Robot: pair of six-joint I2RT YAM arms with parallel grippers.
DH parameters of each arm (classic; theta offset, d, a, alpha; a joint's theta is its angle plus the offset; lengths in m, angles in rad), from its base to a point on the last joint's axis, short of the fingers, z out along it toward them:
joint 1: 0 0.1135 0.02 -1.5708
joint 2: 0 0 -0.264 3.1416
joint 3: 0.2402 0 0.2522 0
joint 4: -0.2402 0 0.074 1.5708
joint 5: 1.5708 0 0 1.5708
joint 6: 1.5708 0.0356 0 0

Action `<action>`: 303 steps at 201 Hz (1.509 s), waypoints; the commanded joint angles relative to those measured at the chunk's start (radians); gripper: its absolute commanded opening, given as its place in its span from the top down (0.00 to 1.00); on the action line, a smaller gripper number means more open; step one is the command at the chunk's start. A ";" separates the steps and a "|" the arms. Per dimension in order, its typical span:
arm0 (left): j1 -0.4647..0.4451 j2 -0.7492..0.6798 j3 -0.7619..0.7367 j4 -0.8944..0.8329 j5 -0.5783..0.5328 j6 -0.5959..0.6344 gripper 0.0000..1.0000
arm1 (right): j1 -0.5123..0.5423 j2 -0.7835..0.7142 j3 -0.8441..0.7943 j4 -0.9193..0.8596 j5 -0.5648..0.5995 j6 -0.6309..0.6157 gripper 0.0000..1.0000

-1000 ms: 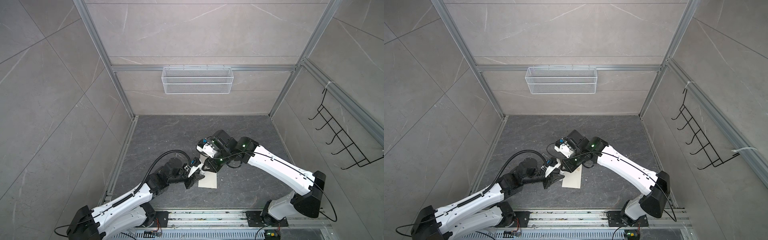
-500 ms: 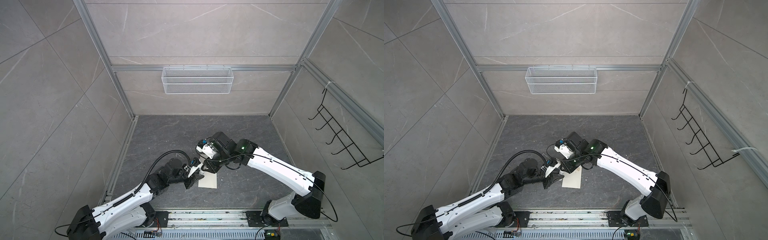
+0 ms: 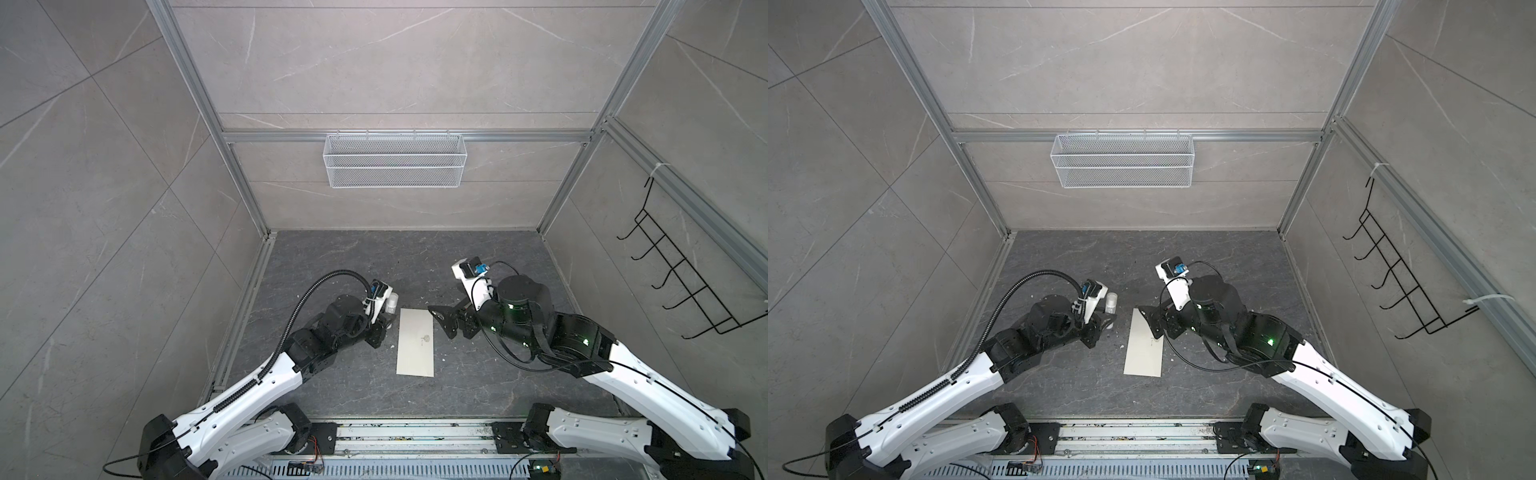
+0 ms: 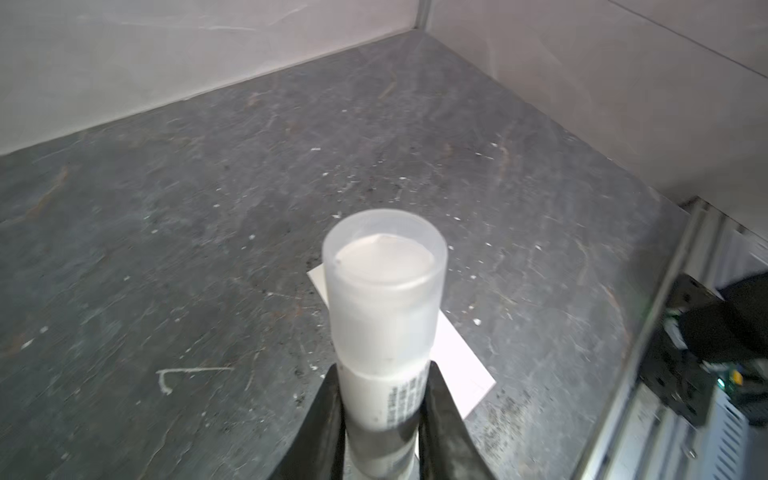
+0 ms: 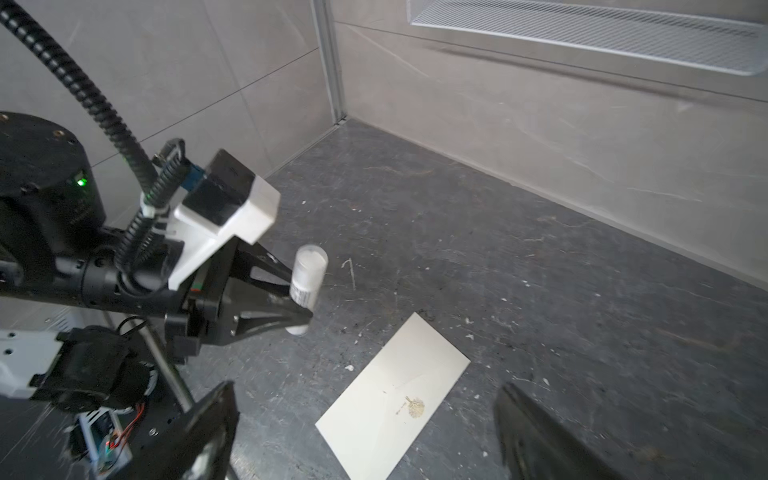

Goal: Place the letter into the envelope and seal it
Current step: 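Open and withdraw the right gripper while the left gripper lowers the capped glue stick, then lay the capped glue stick on the table beside the envelope and open the left gripper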

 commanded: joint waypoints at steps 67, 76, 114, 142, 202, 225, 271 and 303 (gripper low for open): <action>0.225 0.507 0.344 -0.374 0.052 -0.170 1.00 | -0.001 -0.001 -0.161 0.079 0.310 0.097 0.01; 0.234 0.542 0.347 -0.367 0.063 -0.183 1.00 | -0.002 -0.004 -0.169 0.079 0.314 0.101 0.01; 0.254 0.673 0.368 -0.358 0.086 -0.212 1.00 | -0.004 -0.020 -0.195 0.070 0.323 0.112 0.01; 0.258 0.743 0.383 -0.350 0.101 -0.231 1.00 | -0.006 -0.031 -0.212 0.064 0.329 0.115 0.01; 0.260 0.830 0.397 -0.356 0.101 -0.247 0.84 | -0.011 -0.034 -0.228 0.052 0.325 0.117 0.01; 0.260 0.843 0.388 -0.346 0.104 -0.257 0.78 | -0.014 -0.030 -0.233 0.047 0.322 0.117 0.01; 0.260 0.851 0.366 -0.322 0.110 -0.278 0.59 | -0.025 -0.026 -0.238 0.045 0.311 0.117 0.01; 0.260 0.829 0.347 -0.294 0.121 -0.289 0.50 | -0.055 -0.030 -0.244 0.047 0.279 0.102 0.01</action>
